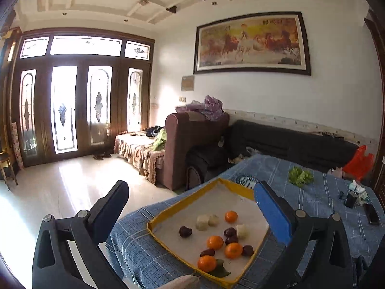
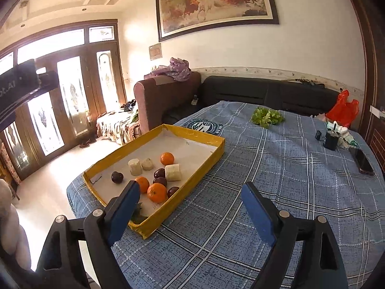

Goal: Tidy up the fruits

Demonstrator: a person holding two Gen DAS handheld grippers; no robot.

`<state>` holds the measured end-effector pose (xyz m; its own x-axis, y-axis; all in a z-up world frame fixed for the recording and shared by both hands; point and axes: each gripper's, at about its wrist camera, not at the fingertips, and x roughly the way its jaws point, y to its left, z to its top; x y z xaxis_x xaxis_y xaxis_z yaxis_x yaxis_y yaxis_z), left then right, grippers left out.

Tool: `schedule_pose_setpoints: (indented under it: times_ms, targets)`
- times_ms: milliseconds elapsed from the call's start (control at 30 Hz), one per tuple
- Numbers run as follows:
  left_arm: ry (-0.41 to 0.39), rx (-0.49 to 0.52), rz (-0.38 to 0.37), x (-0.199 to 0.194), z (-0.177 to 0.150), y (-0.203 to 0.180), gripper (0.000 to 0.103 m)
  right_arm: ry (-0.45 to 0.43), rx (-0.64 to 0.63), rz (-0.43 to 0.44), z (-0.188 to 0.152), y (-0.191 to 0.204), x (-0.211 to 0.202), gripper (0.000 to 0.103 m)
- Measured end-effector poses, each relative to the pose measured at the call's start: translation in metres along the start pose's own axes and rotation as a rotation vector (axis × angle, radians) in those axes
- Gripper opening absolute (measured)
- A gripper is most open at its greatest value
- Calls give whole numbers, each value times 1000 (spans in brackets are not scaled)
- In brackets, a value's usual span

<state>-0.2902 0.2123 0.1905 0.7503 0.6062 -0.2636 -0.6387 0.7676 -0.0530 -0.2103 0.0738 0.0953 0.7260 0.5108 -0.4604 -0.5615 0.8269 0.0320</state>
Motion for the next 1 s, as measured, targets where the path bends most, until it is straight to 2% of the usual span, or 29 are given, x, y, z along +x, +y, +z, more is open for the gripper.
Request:
schedule_pose_setpoints:
  times_ms: [167, 300, 433, 533, 700, 1000]
  targets:
    - [120, 40, -50, 29, -20, -14, 103, 0, 2, -19, -1, -2, 3, 95]
    - [190, 16, -86, 44, -27, -8, 103, 16, 16, -26, -2, -6, 8, 95]
    - [262, 33, -56, 60, -37, -5, 103, 29, 6, -25, -3, -2, 14, 95]
    - [312, 24, -76, 69, -46, -2, 103, 40, -7, -20, -5, 2, 17, 95]
    - [362, 10, -112, 80, -54, 0, 103, 67, -23, -25, -7, 9, 25, 96]
    - [408, -7, -126, 94, -65, 7, 103, 106, -43, -35, -12, 16, 39, 96]
